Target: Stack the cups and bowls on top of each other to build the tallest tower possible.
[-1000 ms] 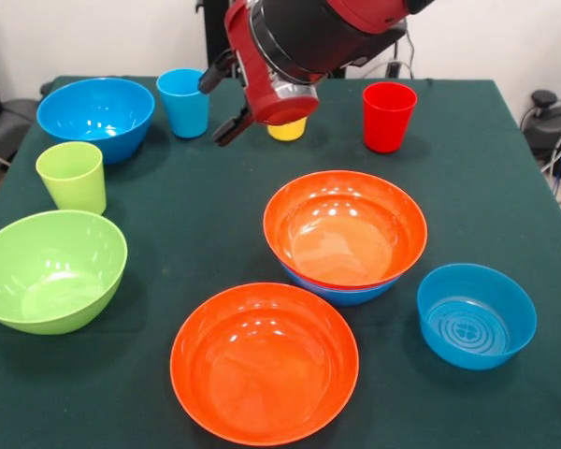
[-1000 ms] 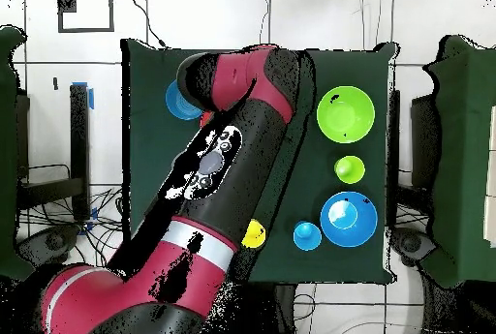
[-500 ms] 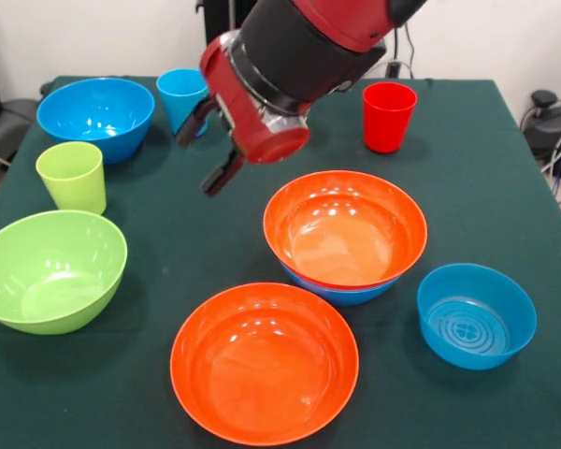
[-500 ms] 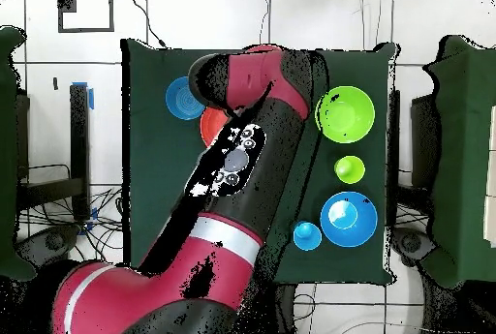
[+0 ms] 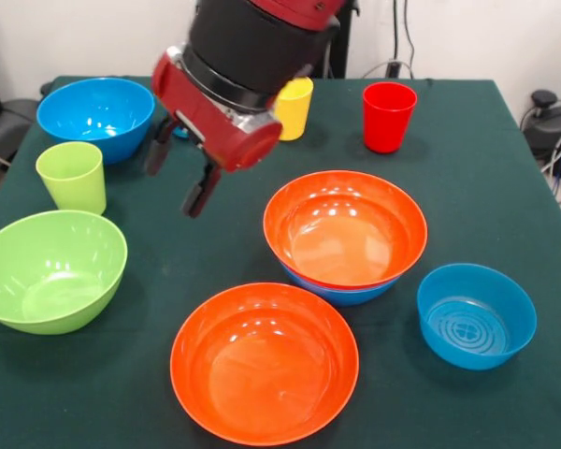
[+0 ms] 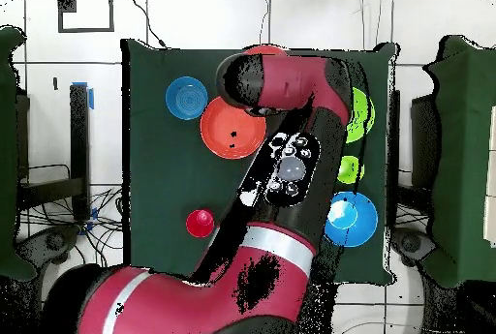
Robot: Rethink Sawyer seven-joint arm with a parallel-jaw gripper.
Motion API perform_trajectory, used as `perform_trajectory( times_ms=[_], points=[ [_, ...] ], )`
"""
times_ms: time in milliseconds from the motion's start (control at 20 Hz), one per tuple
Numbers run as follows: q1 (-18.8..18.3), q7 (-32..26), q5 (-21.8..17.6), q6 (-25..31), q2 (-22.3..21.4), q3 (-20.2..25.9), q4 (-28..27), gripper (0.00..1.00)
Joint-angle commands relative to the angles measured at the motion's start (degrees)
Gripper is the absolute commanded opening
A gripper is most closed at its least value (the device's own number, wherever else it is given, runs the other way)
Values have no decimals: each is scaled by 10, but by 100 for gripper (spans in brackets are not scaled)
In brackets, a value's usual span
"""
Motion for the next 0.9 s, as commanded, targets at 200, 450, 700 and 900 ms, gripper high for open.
perform_trajectory(
  times_ms=[200,450,700,900],
  points=[
    [-46,-255,-51,1,-72,138,100,100],
    [-54,-259,-51,11,-82,145,111,100],
    [-63,-262,-50,11,-92,155,127,100],
    [-69,-265,-54,3,-102,165,144,100]
  ],
)
